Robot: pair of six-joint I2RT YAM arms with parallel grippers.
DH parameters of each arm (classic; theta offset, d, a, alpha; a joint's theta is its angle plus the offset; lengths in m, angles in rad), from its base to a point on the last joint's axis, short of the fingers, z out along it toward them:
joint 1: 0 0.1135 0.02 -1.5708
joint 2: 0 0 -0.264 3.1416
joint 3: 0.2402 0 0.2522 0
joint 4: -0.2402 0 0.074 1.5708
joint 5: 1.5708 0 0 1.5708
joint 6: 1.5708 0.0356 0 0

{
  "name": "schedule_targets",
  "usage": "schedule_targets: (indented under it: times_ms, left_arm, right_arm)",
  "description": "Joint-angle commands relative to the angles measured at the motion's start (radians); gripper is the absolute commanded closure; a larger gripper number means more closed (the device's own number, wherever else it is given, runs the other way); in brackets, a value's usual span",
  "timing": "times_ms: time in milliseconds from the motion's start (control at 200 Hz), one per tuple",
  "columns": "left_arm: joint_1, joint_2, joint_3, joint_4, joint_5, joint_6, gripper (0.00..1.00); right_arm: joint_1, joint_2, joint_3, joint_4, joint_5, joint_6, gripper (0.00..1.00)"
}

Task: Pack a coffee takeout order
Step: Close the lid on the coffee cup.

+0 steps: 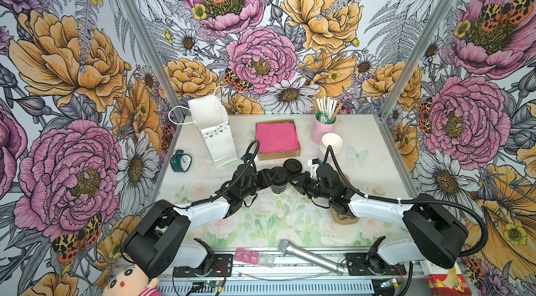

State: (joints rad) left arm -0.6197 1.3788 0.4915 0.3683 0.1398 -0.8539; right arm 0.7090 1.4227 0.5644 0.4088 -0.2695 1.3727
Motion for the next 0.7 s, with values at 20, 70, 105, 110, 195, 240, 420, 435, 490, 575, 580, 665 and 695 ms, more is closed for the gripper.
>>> schedule_targets:
  times_ms: [20,70,105,110,195,240,420,435,490,575,580,665,695]
  left_arm:
    - [-0.027,0.103,-0.079,-0.376,0.032,0.033,0.52]
    - [-0.029,0.107,-0.077,-0.374,0.035,0.033,0.52]
    - [-0.03,0.11,-0.076,-0.373,0.035,0.032,0.52]
    - [-0.03,0.11,-0.075,-0.373,0.034,0.033,0.52]
    - [-0.032,0.117,-0.075,-0.368,0.036,0.03,0.52]
    - [-0.035,0.122,-0.076,-0.365,0.037,0.031,0.52]
    - [-0.038,0.144,-0.079,-0.347,0.04,0.026,0.52]
    - [-0.039,0.147,-0.079,-0.346,0.04,0.026,0.52]
    - [-0.04,0.155,-0.079,-0.339,0.043,0.024,0.52]
    - [-0.041,0.167,-0.081,-0.329,0.046,0.021,0.52]
    - [-0.042,0.167,-0.081,-0.328,0.046,0.02,0.52]
    - [-0.043,0.173,-0.083,-0.321,0.047,0.018,0.52]
    - [-0.044,0.173,-0.084,-0.319,0.048,0.016,0.52]
  right_arm:
    - [0.0,0.023,0.027,0.052,-0.022,0.007,0.87]
    - [0.0,0.025,0.042,0.004,-0.023,-0.01,0.87]
    - [0.0,0.027,0.054,-0.045,-0.021,-0.026,0.88]
    - [0.0,0.027,0.055,-0.052,-0.021,-0.028,0.88]
    - [0.001,0.027,0.065,-0.135,0.0,-0.056,0.9]
    - [0.001,0.027,0.06,-0.159,0.012,-0.065,0.91]
    - [0.015,0.055,0.061,-0.246,0.028,-0.118,0.93]
    - [0.017,0.059,0.062,-0.253,0.029,-0.123,0.93]
    - [0.024,0.073,0.064,-0.268,0.03,-0.14,0.93]
    - [0.036,0.095,0.069,-0.298,0.043,-0.164,0.93]
    - [0.036,0.095,0.069,-0.301,0.044,-0.166,0.93]
    - [0.045,0.112,0.077,-0.335,0.063,-0.19,0.93]
    - [0.047,0.116,0.076,-0.336,0.066,-0.192,0.92]
